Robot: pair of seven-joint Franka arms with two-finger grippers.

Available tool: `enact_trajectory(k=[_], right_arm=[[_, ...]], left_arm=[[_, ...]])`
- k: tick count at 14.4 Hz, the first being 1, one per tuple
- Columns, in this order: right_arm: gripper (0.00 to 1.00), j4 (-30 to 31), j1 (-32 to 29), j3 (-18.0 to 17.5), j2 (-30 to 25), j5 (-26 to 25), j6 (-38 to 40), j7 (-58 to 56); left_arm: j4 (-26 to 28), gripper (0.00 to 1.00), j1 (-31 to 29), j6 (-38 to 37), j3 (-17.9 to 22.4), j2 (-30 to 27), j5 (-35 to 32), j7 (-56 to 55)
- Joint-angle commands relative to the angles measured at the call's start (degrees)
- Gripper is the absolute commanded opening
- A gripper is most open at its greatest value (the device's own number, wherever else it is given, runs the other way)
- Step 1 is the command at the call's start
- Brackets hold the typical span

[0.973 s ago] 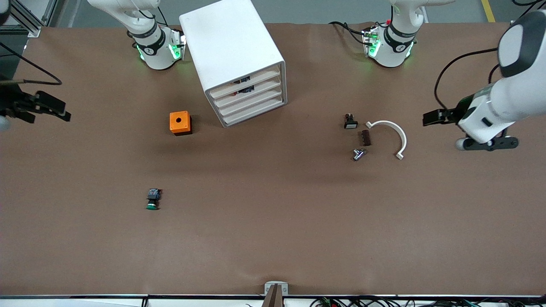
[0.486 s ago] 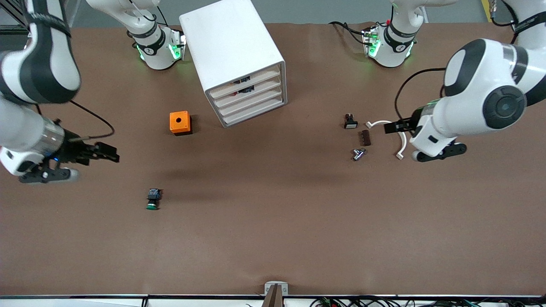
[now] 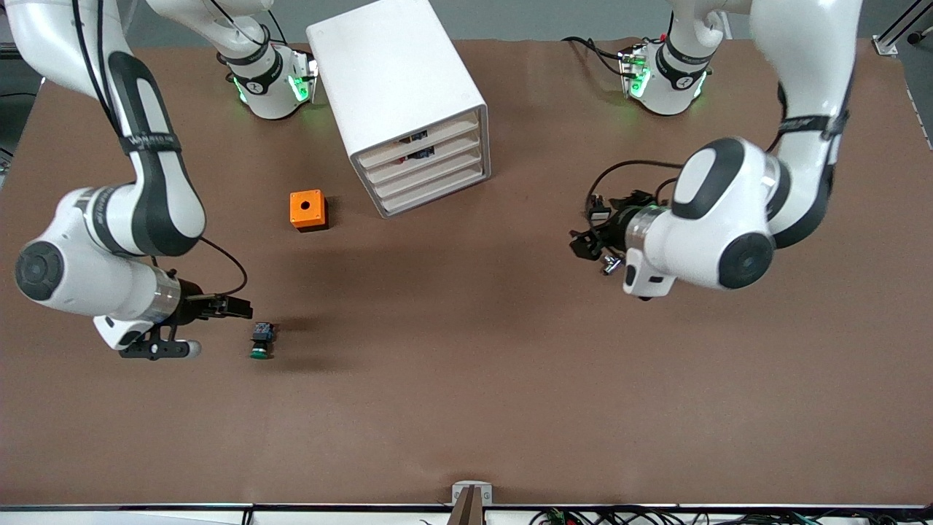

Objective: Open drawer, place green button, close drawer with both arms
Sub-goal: 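Grasp the green button with the right gripper while the left gripper reaches the drawer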

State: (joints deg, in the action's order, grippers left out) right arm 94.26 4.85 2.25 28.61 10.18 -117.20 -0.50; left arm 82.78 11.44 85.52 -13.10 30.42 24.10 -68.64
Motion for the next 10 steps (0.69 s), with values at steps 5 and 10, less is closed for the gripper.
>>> enact_trajectory(k=[5, 10], right_arm=[[1.00, -2.0, -0.4, 0.1, 8.9, 1.2, -6.6, 4.0], [1.00, -1.6, -0.3, 0.0, 11.0, 1.2, -7.6, 3.9]], left_arm=[[-4.7, 1.00, 3.9, 0.6, -0.4, 14.8, 13.4, -27.3], [-4.6, 1.00, 5.1, 0.6, -4.7, 21.0, 18.9, -40.5]])
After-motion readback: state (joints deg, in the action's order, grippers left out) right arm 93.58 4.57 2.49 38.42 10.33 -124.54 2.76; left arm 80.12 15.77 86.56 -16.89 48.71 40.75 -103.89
